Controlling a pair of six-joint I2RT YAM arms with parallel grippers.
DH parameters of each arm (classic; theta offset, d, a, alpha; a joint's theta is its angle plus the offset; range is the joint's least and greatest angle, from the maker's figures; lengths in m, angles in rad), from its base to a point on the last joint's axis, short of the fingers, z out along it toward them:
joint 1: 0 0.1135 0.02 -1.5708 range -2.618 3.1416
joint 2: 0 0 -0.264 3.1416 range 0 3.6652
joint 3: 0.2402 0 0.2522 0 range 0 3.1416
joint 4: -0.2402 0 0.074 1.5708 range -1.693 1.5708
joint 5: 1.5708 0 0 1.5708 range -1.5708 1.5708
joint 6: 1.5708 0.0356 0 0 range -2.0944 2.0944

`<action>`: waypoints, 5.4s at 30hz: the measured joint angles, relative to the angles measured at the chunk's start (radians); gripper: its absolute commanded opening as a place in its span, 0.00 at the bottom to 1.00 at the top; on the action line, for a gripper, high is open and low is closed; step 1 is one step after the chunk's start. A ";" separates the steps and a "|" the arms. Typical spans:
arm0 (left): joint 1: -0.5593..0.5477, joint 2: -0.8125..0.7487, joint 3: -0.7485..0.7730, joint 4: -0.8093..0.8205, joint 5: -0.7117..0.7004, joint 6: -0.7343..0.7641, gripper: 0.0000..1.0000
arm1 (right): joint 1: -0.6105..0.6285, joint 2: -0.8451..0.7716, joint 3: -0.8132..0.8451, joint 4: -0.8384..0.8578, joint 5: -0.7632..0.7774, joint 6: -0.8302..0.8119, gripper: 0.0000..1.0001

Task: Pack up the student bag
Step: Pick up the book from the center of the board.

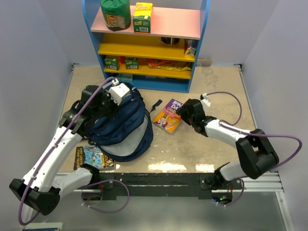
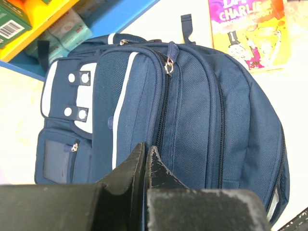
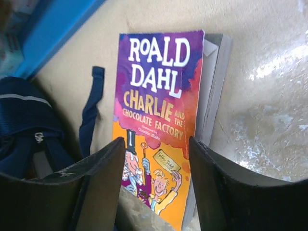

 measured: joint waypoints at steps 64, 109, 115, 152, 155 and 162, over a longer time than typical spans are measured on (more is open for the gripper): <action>0.000 -0.019 -0.013 -0.001 0.004 0.003 0.00 | -0.127 0.172 0.124 0.047 -0.015 -0.140 0.51; 0.000 -0.014 -0.013 0.000 0.003 0.010 0.00 | -0.137 0.187 0.126 0.052 -0.015 -0.169 0.47; 0.000 -0.013 -0.013 0.000 0.003 0.010 0.00 | -0.137 0.188 0.126 0.058 -0.016 -0.169 0.45; 0.000 -0.012 -0.008 -0.001 0.000 0.011 0.00 | 0.007 0.088 0.102 0.043 -0.142 -0.009 0.00; 0.000 -0.014 -0.007 0.007 -0.013 0.011 0.00 | 0.014 0.005 0.199 0.002 -0.161 -0.025 0.00; 0.000 -0.018 -0.003 0.015 -0.032 0.008 0.00 | 0.071 -0.107 0.301 -0.108 -0.200 -0.048 0.00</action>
